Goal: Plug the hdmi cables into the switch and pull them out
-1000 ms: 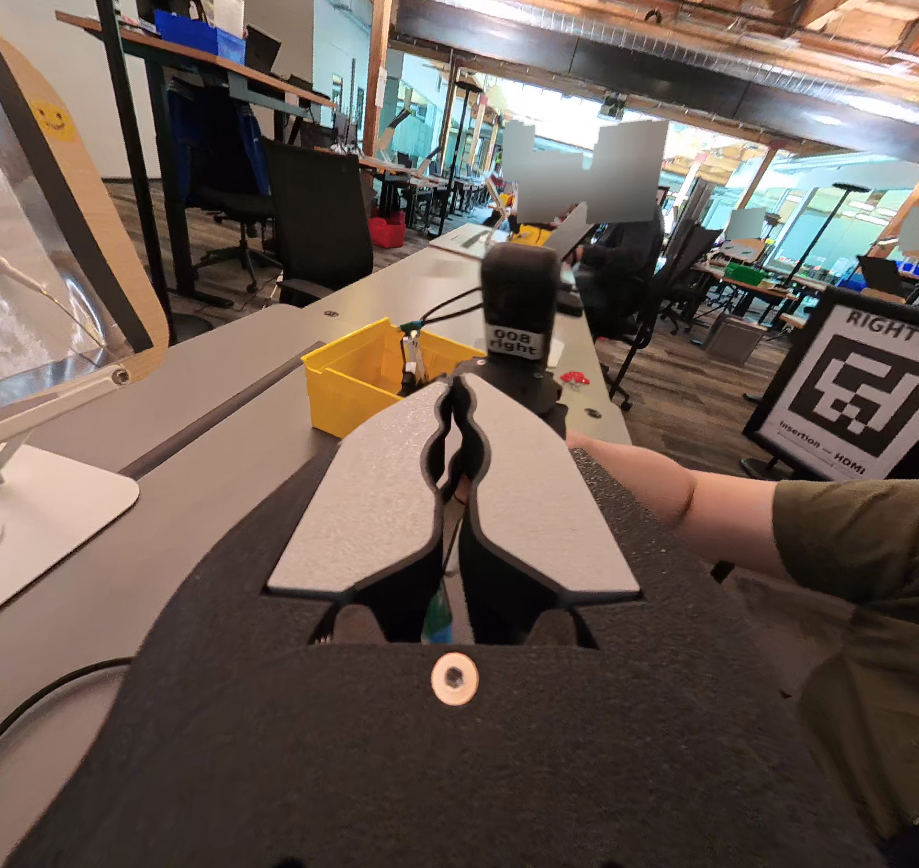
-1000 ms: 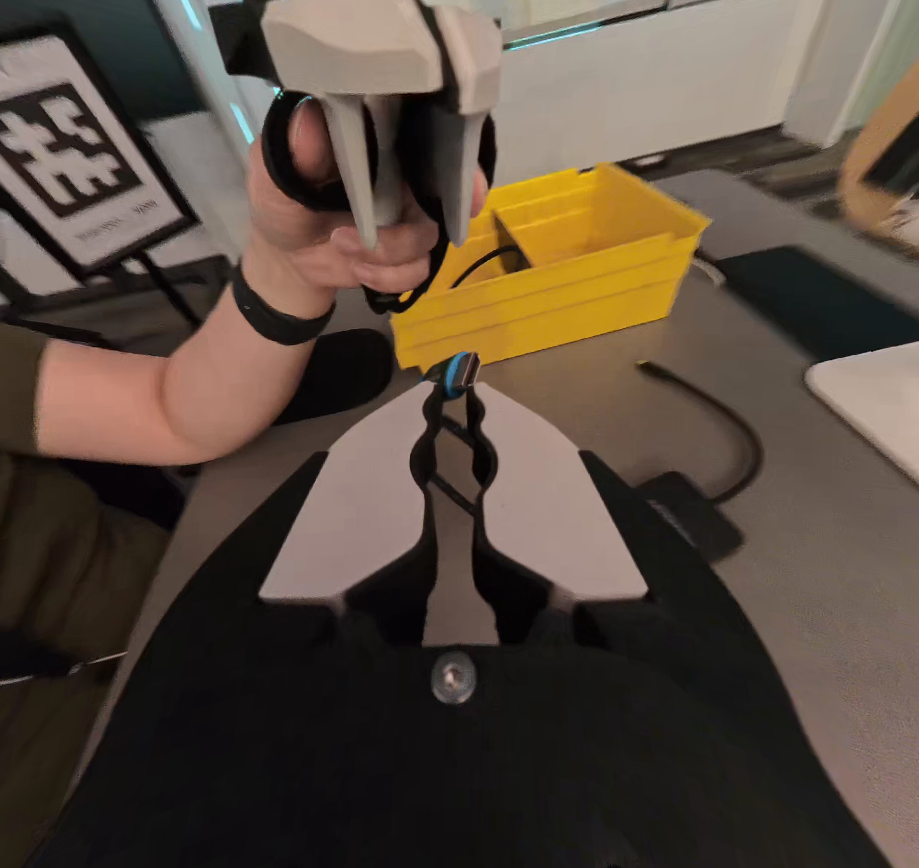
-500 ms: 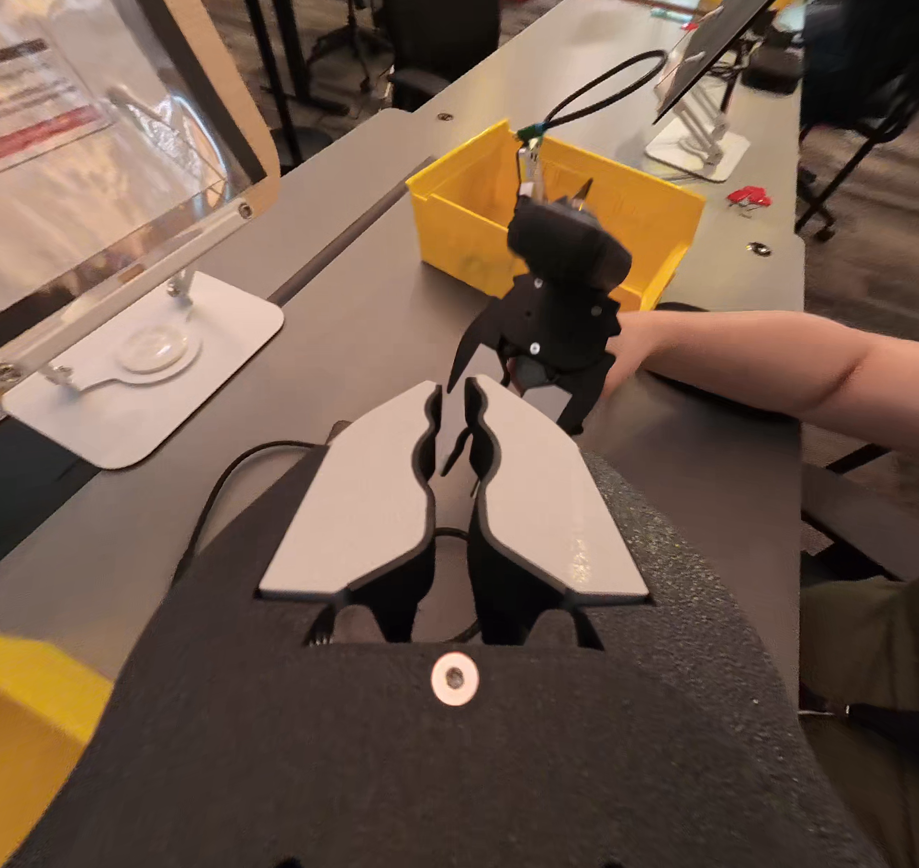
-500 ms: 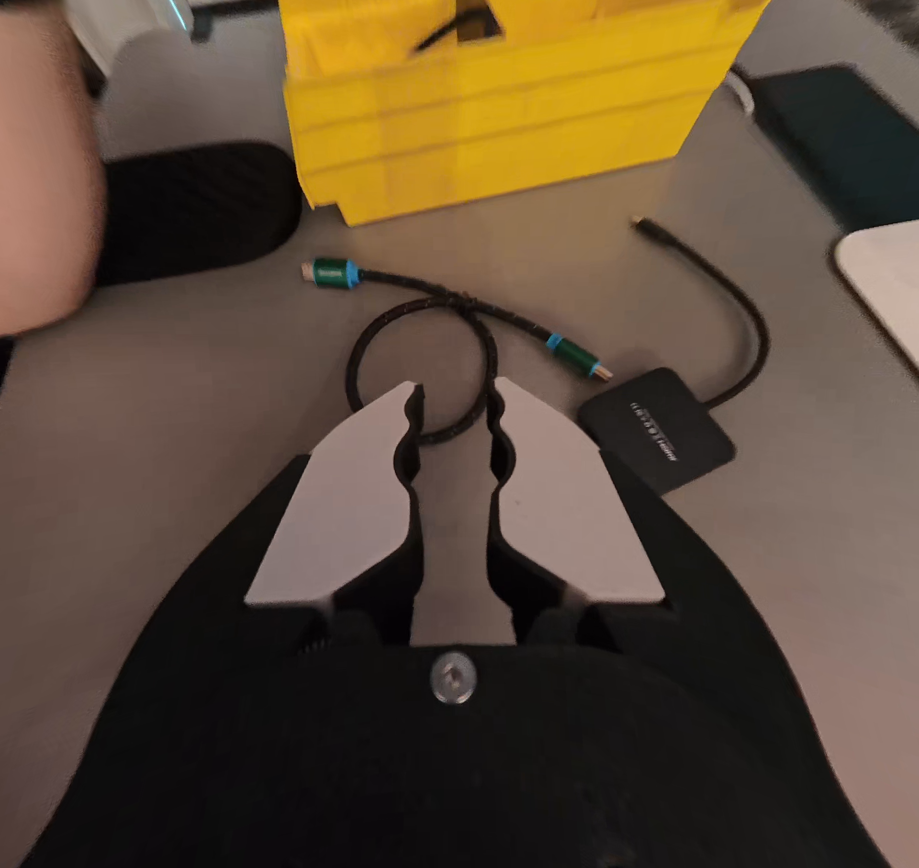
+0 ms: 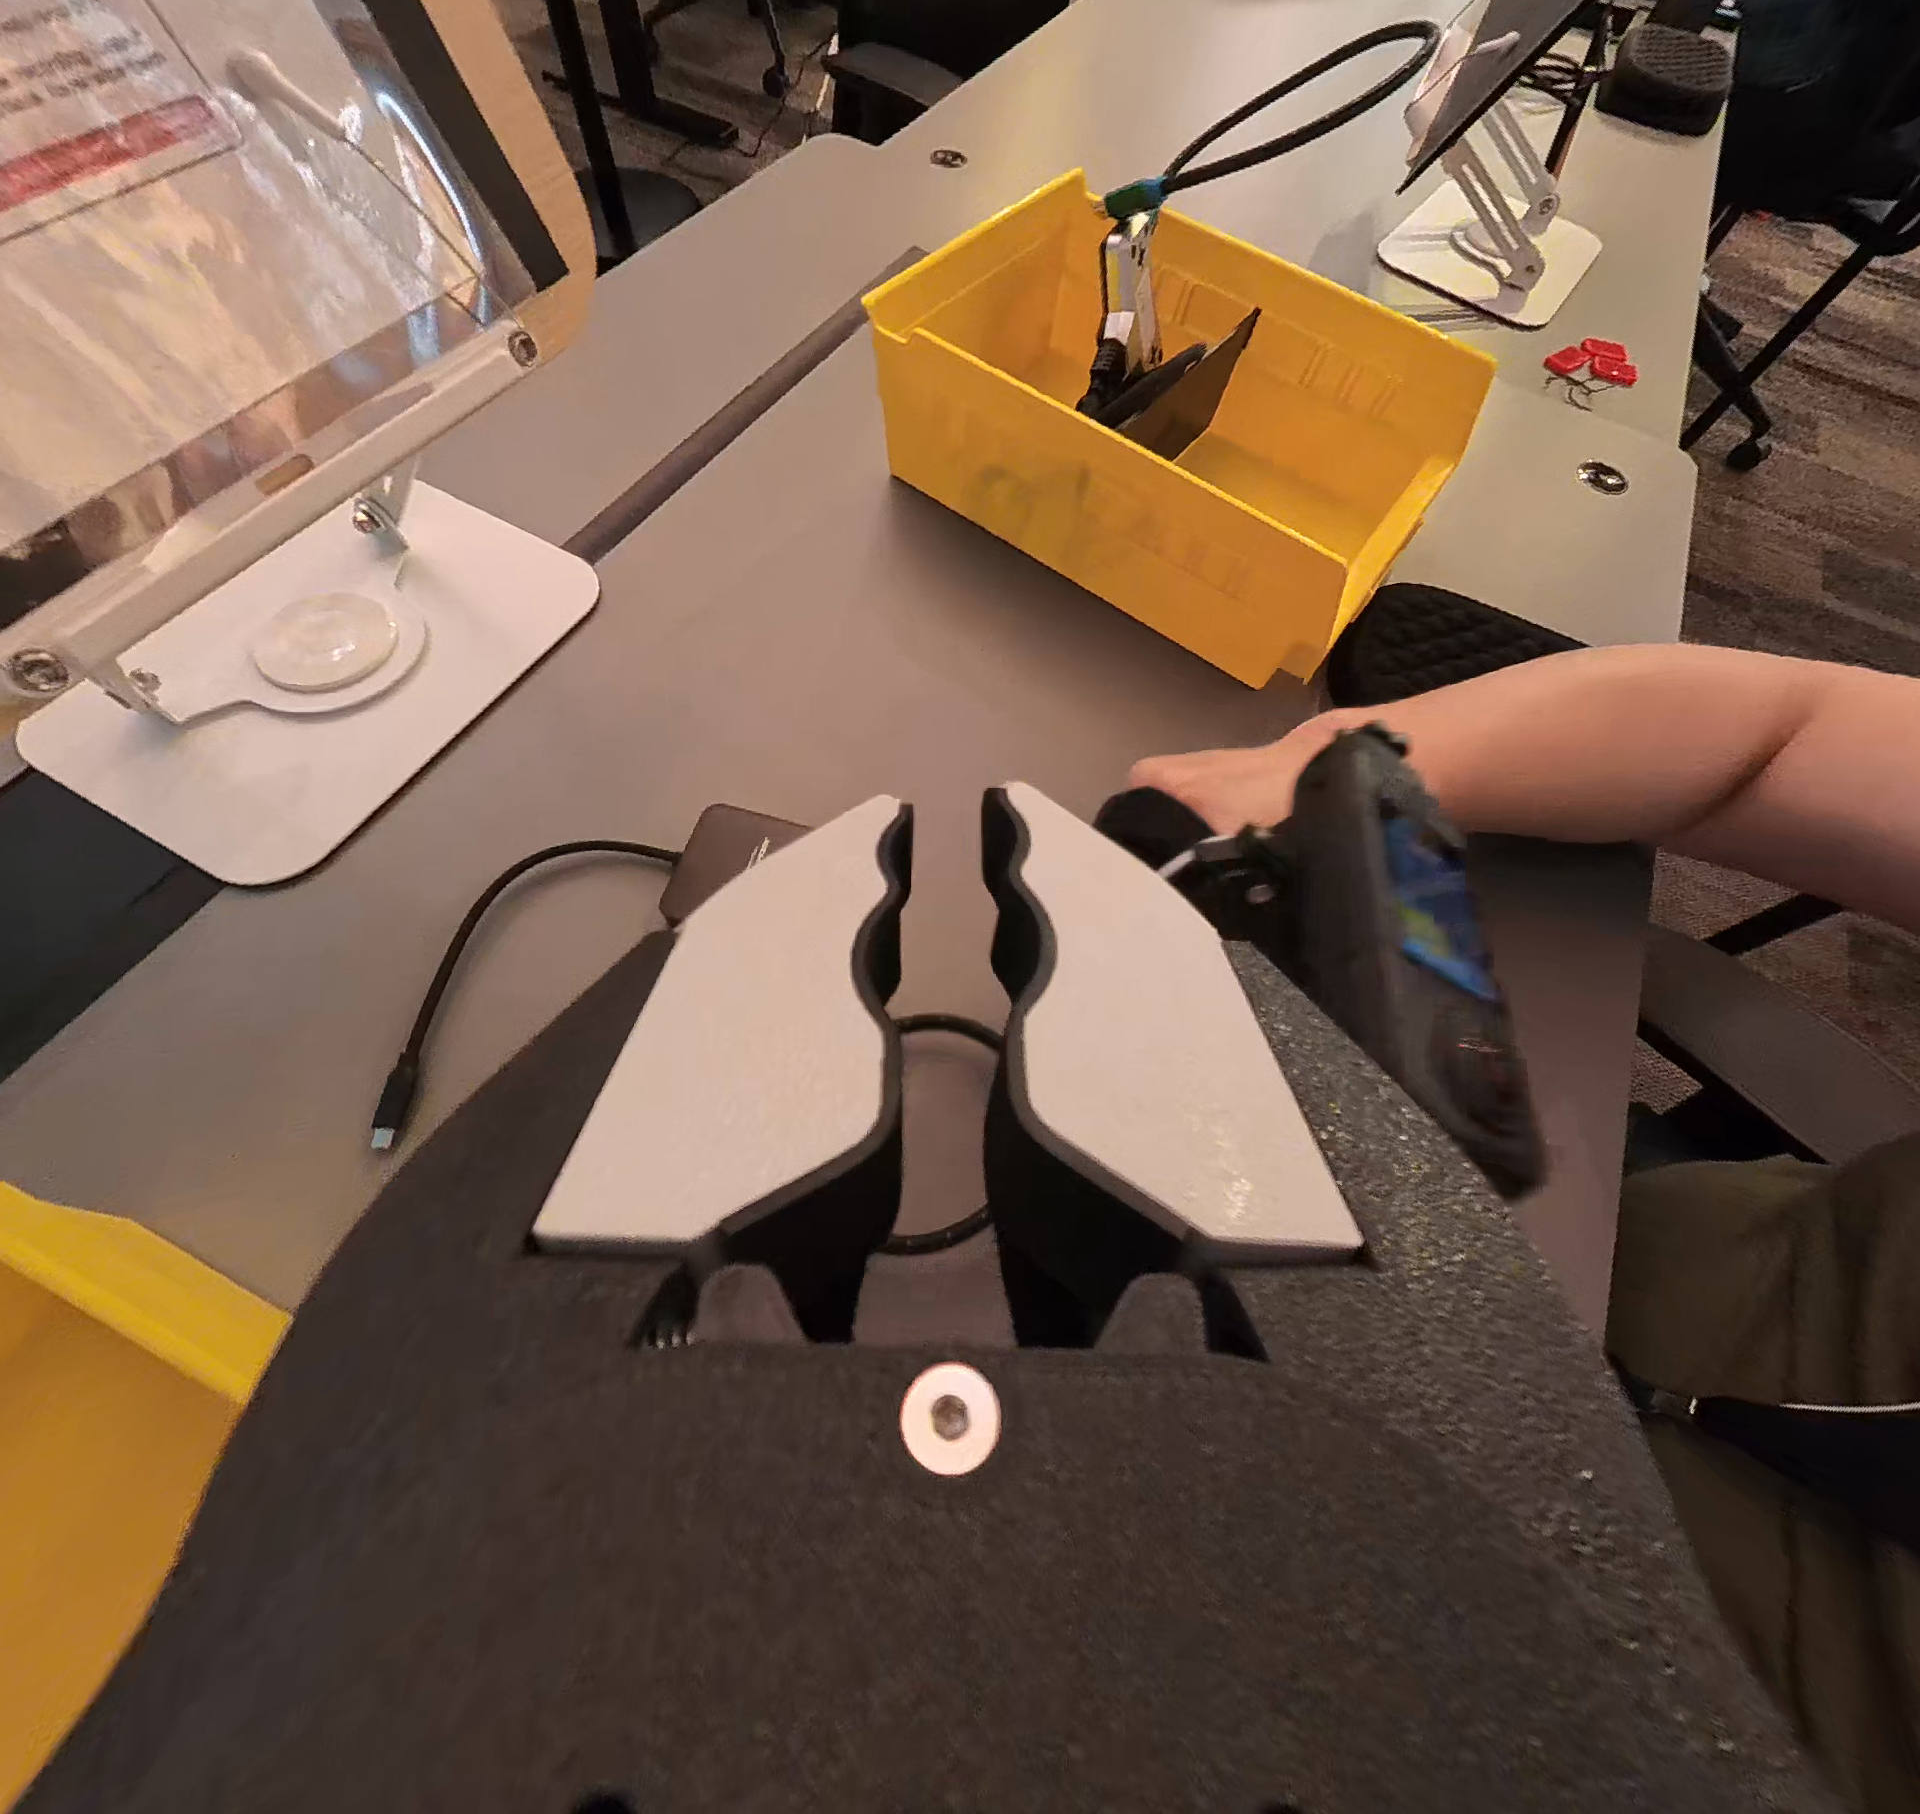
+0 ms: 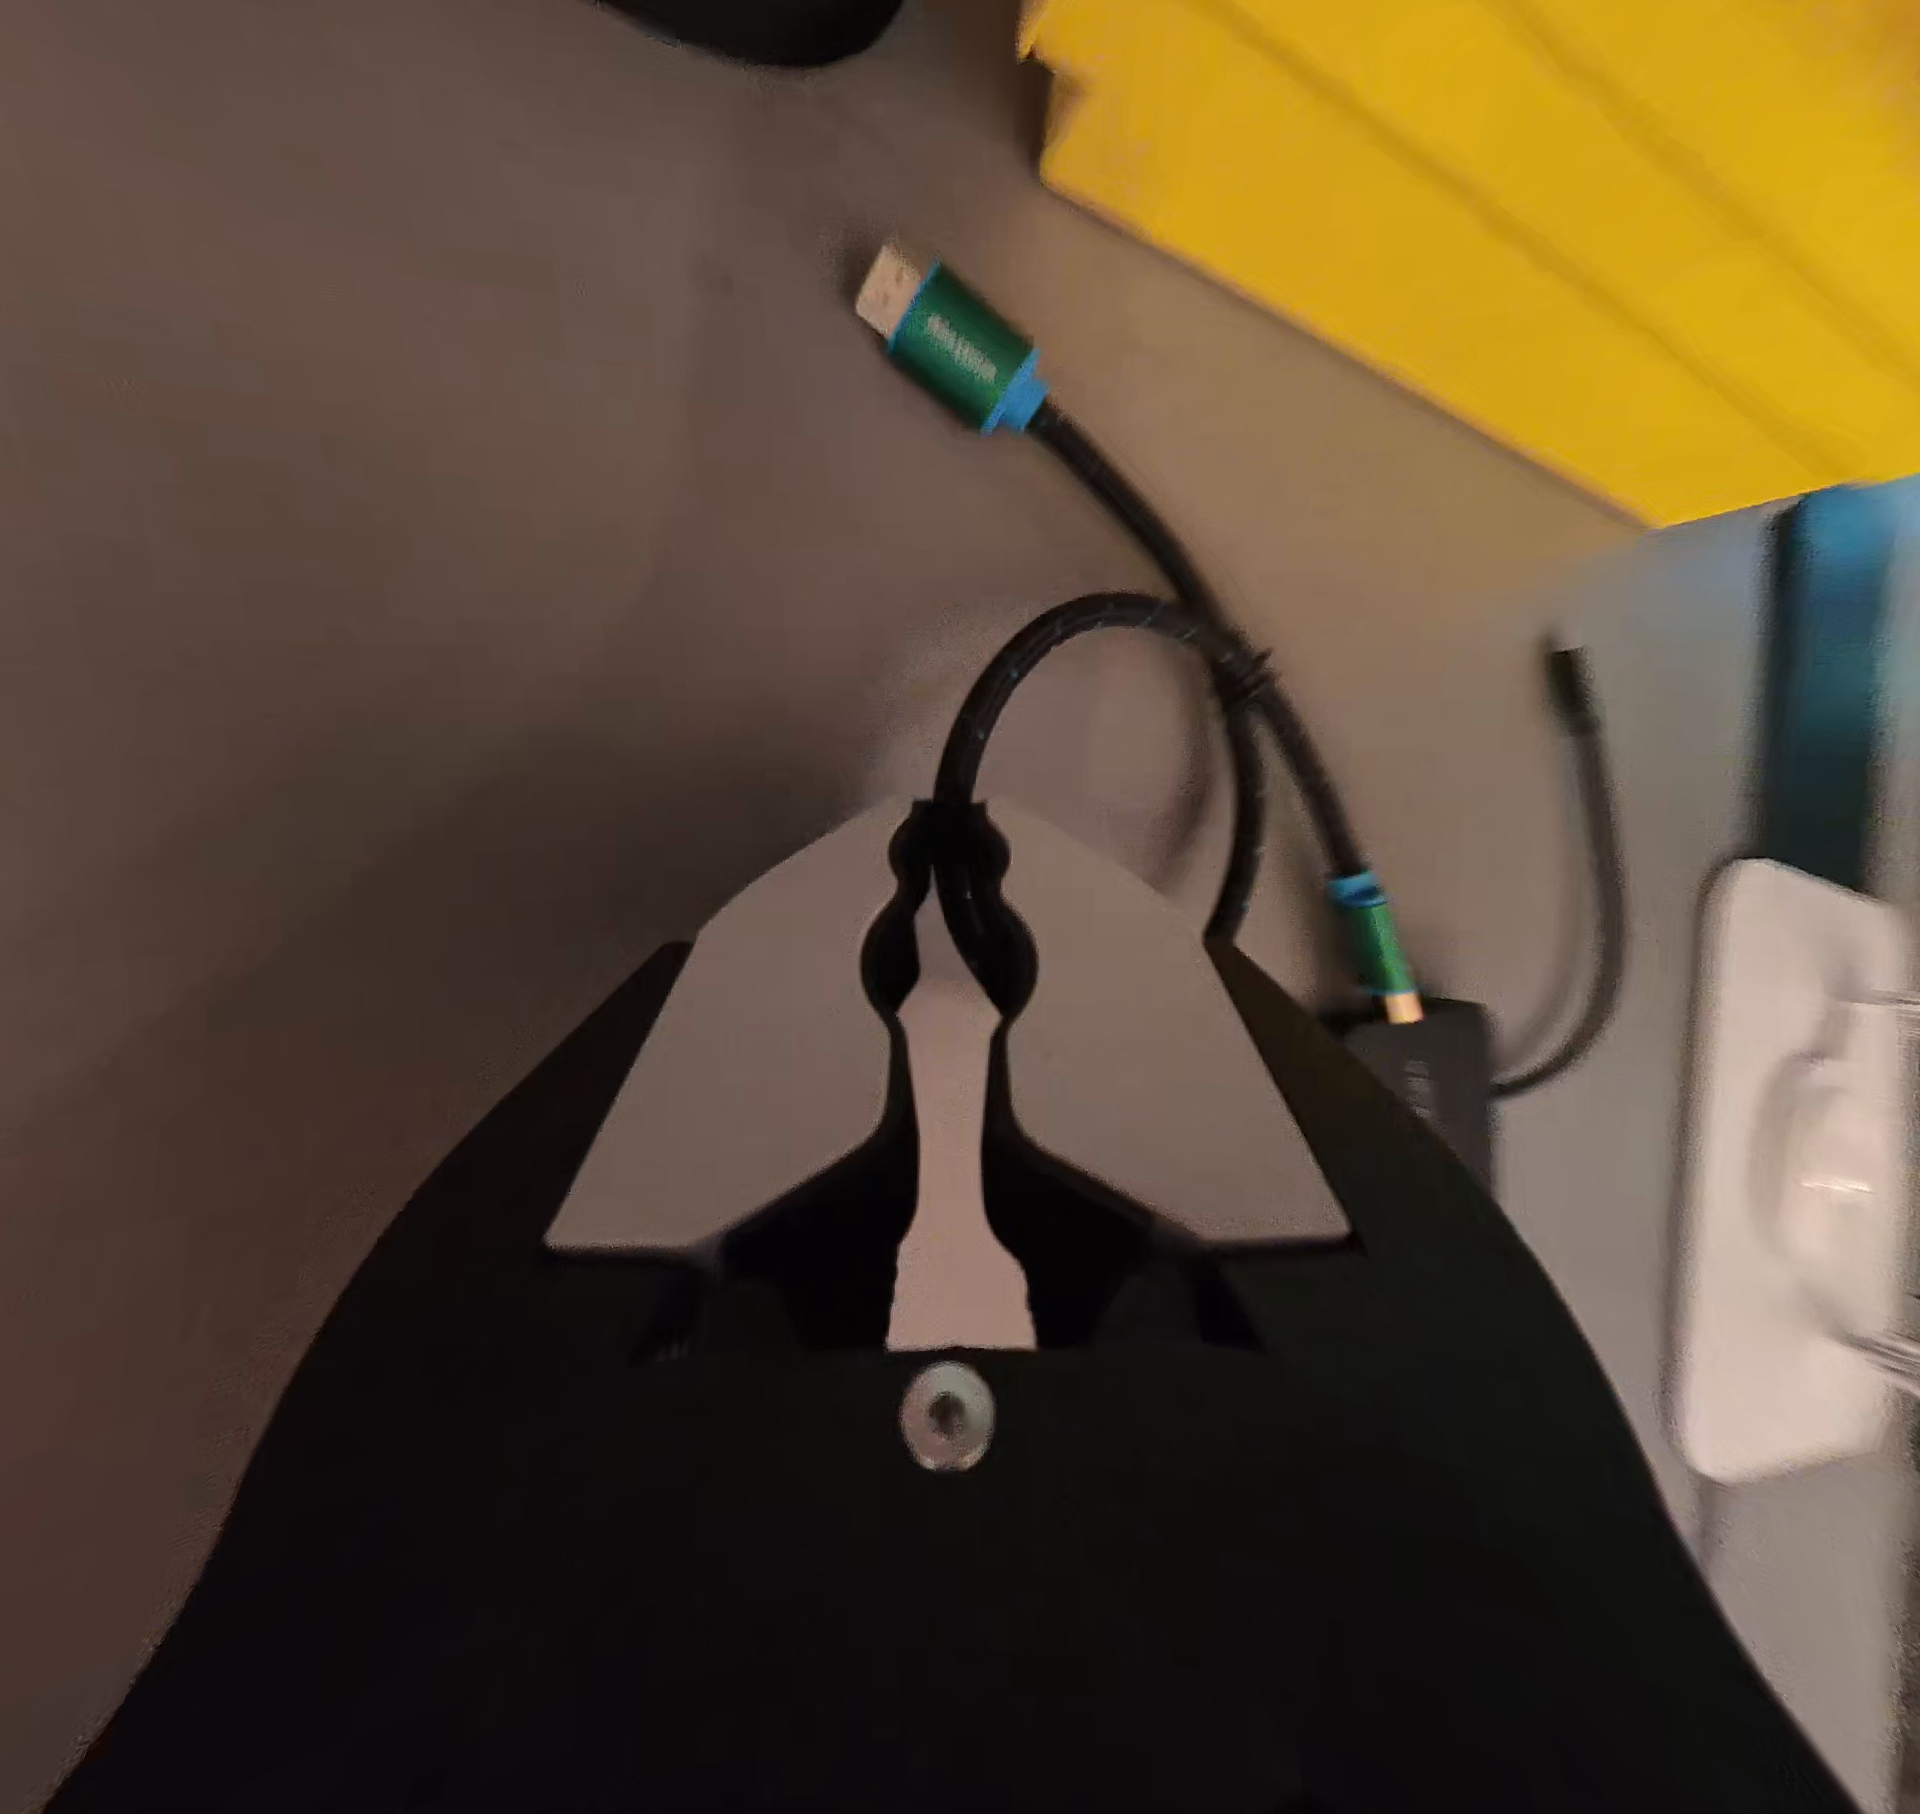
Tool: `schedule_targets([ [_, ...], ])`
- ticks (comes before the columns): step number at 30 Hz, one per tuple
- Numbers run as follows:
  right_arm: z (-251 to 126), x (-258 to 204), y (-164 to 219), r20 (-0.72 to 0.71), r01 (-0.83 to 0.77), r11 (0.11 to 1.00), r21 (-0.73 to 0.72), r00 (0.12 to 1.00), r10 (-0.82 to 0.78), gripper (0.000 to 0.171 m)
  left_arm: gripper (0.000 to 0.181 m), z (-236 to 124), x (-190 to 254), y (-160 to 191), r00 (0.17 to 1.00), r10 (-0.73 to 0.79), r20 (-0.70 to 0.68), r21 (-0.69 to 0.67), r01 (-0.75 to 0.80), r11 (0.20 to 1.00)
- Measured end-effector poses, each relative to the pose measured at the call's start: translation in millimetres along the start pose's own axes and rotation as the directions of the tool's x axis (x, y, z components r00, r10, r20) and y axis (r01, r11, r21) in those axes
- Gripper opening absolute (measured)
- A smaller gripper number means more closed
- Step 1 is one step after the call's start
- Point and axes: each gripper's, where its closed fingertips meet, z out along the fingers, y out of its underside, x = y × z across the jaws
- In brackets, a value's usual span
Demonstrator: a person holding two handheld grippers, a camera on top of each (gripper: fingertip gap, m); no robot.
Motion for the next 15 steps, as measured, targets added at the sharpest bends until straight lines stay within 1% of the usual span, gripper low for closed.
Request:
schedule_targets([
  [3,-38.5,24.9,-22.1,-0.162,0.037,0.999,0.017,0.986,-0.034,0.008,0.017,-8.0,-6.2,-7.0,0.999,-0.027,0.042,0.044,0.025,0.999],
  [6,-85.3,54.8,-24.5,-0.324,0.031,0.999,-0.020,0.945,-0.036,0.008,0.019,-19.4,-11.0,-17.9,0.995,-0.055,0.077,0.119,0.046,0.992],
  [9,-133.2,77.0,-22.4,-0.448,0.004,1.000,-0.030,0.894,-0.017,0.008,0.022,-27.7,-16.5,-27.3,0.990,-0.107,0.093,0.200,0.086,0.976],
  [10,-148.2,82.5,-21.9,-0.486,0.001,0.999,-0.033,0.874,-0.017,0.008,0.026,-28.4,-21.5,-27.9,0.986,-0.129,0.106,0.217,0.104,0.971],
  [11,-162.6,87.5,-20.5,-0.526,-0.001,0.999,-0.047,0.850,-0.024,0.008,0.036,-27.8,-27.8,-27.4,0.980,-0.157,0.122,0.228,0.126,0.965],
  [13,-187.9,95.3,-17.9,-0.599,-0.009,0.997,-0.074,0.800,-0.037,0.008,0.067,-22.4,-38.1,-25.4,0.970,-0.218,0.111,0.244,0.186,0.952],
  [14,-198.2,97.6,-17.4,-0.625,-0.017,0.997,-0.078,0.780,-0.036,0.008,0.071,-18.1,-38.0,-26.2,0.968,-0.245,0.056,0.259,0.223,0.940],
  [15,-207.5,99.8,-17.9,-0.651,-0.019,0.997,-0.080,0.758,-0.037,0.008,0.072,-13.7,-32.8,-29.5,0.962,-0.269,-0.040,0.278,0.269,0.922],
])
